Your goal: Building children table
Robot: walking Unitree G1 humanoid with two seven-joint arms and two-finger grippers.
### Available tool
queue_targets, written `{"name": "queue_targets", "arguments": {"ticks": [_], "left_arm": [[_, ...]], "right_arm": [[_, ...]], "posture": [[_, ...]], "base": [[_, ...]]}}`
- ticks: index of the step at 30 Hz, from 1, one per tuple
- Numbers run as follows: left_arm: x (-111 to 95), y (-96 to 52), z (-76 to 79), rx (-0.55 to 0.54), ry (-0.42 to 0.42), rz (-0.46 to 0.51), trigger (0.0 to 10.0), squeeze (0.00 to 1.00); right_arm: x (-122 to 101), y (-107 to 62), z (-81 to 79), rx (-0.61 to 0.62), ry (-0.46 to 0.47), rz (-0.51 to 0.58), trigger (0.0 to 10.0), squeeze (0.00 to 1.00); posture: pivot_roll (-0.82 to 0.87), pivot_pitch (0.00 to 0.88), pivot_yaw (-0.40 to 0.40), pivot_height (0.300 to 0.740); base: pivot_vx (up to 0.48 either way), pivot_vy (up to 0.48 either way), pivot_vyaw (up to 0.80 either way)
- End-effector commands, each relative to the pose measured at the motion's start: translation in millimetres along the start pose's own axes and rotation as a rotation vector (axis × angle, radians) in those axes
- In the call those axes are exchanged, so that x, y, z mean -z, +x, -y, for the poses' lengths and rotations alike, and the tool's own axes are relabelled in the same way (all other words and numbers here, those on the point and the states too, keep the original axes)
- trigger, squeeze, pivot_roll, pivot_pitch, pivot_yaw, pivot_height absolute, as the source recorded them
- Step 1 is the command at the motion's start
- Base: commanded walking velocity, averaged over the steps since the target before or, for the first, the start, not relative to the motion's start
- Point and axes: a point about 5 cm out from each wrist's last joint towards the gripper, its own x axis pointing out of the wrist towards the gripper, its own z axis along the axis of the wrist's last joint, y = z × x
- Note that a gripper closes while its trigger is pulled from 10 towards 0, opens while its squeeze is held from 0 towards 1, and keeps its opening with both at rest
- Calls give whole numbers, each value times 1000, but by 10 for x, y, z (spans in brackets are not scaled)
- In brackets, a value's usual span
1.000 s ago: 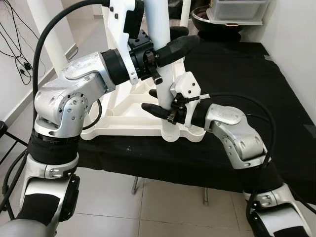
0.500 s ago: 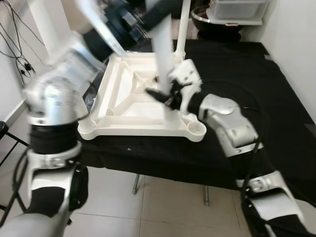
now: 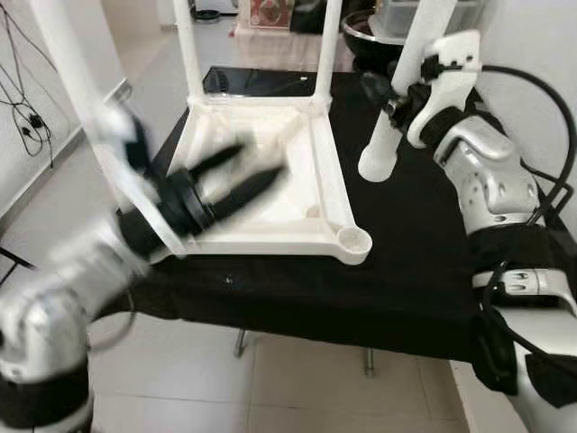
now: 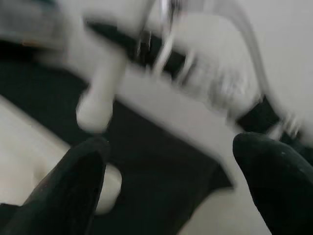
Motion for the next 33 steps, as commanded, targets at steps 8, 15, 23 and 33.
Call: {"name": "queue_targets", "arguments": {"ticks": [8,15,23,33], "left_arm": [[650,-82,572,15,-29,-307,10000,310],[798,-295,668,-61,139,-397,10000,0],[774,-280,685,-220,279,-335,10000,0],[733,-239,664,-281,214,-271,10000,0]], "right_arm": [[37,-183,-220,-471,52,-3,10000,0],[112,-276,-428,-763,85,-18,10000,0],[-58,-234,-460,-891,66,-2,10000,0],[-497,-192,-452,-859,108,209,10000,0]], "posture": [[-21,339,-32,740],[-12,383,-28,740],[-34,414,-37,740],[-39,400,-47,740]], "base": [[0,0,0],[0,0,0],[0,0,0],[0,-280,0]]}}
